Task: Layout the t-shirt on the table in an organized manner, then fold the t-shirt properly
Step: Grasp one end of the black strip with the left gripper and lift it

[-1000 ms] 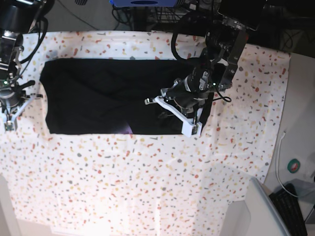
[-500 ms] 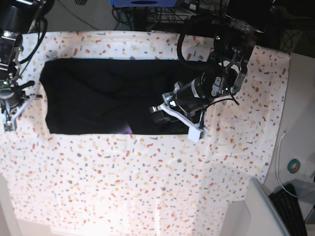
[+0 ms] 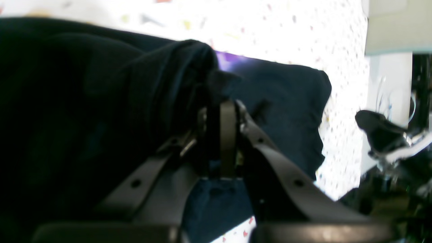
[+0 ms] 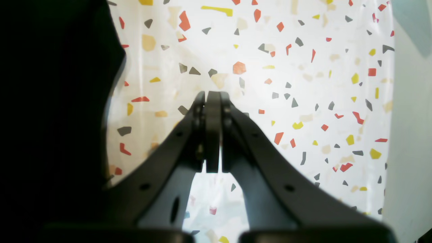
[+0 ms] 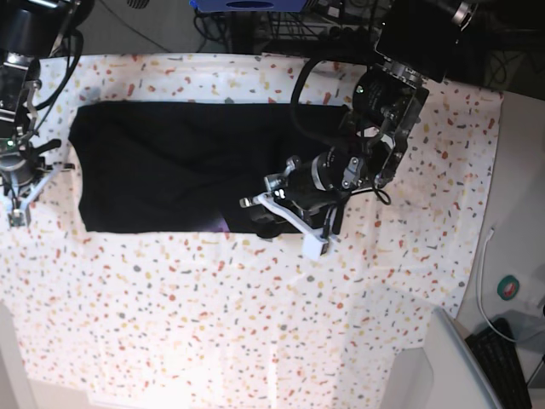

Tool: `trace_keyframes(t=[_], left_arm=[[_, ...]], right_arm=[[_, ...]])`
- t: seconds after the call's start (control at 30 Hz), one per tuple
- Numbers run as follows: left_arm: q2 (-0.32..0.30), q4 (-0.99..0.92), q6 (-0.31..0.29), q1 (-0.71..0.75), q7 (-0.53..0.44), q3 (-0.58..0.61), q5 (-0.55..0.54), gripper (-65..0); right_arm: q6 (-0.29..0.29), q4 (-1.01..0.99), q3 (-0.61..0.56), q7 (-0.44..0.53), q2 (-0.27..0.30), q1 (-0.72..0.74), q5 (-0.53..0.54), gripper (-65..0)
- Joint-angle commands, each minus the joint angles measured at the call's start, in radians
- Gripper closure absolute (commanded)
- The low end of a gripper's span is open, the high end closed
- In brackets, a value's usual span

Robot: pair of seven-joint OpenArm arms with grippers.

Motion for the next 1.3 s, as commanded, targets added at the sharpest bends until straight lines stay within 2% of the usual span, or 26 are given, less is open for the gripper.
trace_keyframes(t=[0.0,0.4,0.47,0.5,0.57,0.6,0.63,0.73,0.9,1.0,1.03,1.1,1.17,1.2,1.23,1.27], left_arm=[[0.006,0.011,-0.016,-0.026,-0.014,0.016,-0.01,0.0],[0.03,-0.075,-0.014,-0.065,-0.011,0.029,-0.01,0.0],[0.03,-0.073,-0.014,-0.065,-0.014,0.028,-0.01,-17.6],[0.03,-0.068,-0.014,-0.065,-0.014,0.023,-0.01,-28.1],[0.026,-0.064,-0.014,-0.065,-0.016,0.016,-0.01,-50.7],[0.024,-0.061,-0.016,-0.066,-0.016,0.014,-0.01,-59.9],[0.021,-0.041,-0.016,-0.065,-0.017,0.014,-0.01,-65.0],[-0.026,0.059,-0.016,-0.023,-0.017,-0.047,-0.013,-65.0],[-0.14,0.278,-0.016,0.178,-0.017,-0.319,-0.01,-65.0],[-0.21,0.335,-0.016,0.314,-0.017,-0.517,-0.008,-65.0],[-0.224,0.337,-0.016,0.356,-0.017,-0.59,-0.008,-59.1],[-0.232,0.324,-0.017,0.422,-0.017,-0.719,-0.001,-40.8],[-0.227,0.298,-0.031,0.478,-0.017,-0.851,0.036,-16.3],[-0.223,0.281,-0.049,0.498,-0.017,-0.913,0.061,-3.5],[-0.215,0.268,-0.068,0.511,-0.017,-0.966,0.084,0.0],[-0.198,0.249,-0.083,0.52,-0.017,-1.026,0.107,0.0]], right_arm=[[-0.005,0.019,0.001,0.02,0.015,0.01,0.003,0.0],[-0.003,0.042,0.003,0.02,0.01,0.001,0.007,0.0],[0.008,0.105,0.0,0.02,-0.017,-0.034,0.009,0.0],[0.032,0.157,0.0,0.02,-0.04,-0.051,0.009,0.0],[0.115,0.272,0.0,0.02,-0.106,-0.093,0.009,0.0],[0.164,0.323,0.0,0.02,-0.142,-0.112,0.009,0.0],[0.219,0.369,-0.002,0.019,-0.177,-0.135,0.009,0.0],[0.347,0.447,-0.082,-0.029,-0.255,-0.189,0.009,0.0],[0.347,0.468,-0.295,-0.199,-0.266,-0.206,0.01,0.0],[0.347,0.482,-0.364,-0.245,-0.269,-0.214,0.086,-0.6],[0.347,0.485,-0.382,-0.254,-0.267,-0.221,0.119,-6.6],[0.347,0.49,-0.415,-0.276,-0.261,-0.231,0.171,-18.3],[0.347,0.49,-0.444,-0.299,-0.261,-0.234,0.21,-29.1],[0.347,0.484,-0.456,-0.3,-0.261,-0.238,0.219,-32.1],[0.347,0.476,-0.47,-0.299,-0.264,-0.238,0.224,-32.7],[0.347,0.464,-0.487,-0.297,-0.267,-0.238,0.225,-32.7]])
